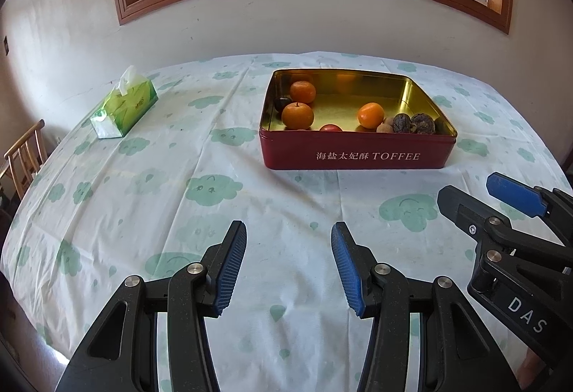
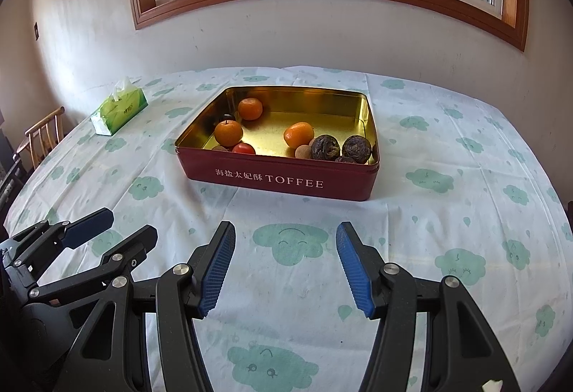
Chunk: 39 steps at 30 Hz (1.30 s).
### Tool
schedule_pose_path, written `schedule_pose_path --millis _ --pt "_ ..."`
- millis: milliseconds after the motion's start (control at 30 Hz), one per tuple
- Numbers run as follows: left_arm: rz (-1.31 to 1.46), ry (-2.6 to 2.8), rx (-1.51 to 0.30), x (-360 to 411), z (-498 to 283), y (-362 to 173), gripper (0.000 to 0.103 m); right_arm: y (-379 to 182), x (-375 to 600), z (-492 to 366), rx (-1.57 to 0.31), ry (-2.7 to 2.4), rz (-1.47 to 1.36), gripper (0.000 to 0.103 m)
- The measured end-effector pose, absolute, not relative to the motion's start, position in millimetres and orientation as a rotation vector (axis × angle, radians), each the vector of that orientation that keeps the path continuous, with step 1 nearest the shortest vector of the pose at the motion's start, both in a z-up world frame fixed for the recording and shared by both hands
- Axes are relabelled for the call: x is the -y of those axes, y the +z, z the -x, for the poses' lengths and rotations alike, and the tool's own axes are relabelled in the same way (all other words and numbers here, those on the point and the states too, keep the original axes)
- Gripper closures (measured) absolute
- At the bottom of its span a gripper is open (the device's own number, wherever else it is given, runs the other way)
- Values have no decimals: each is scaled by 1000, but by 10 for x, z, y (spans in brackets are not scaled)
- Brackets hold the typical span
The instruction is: Organize fruits
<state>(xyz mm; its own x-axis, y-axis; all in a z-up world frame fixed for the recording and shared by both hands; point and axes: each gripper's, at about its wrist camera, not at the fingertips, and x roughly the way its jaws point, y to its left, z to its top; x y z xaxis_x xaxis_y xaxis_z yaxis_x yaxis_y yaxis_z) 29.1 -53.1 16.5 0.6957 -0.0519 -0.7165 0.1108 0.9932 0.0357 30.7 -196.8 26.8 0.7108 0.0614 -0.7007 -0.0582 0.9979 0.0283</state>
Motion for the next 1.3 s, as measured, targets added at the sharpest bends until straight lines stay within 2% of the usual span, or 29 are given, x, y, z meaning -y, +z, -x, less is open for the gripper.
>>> schedule_pose_path --millis 1300 --pt "-68 -60 -800 483 -316 124 52 205 1984 -310 -791 61 -12 47"
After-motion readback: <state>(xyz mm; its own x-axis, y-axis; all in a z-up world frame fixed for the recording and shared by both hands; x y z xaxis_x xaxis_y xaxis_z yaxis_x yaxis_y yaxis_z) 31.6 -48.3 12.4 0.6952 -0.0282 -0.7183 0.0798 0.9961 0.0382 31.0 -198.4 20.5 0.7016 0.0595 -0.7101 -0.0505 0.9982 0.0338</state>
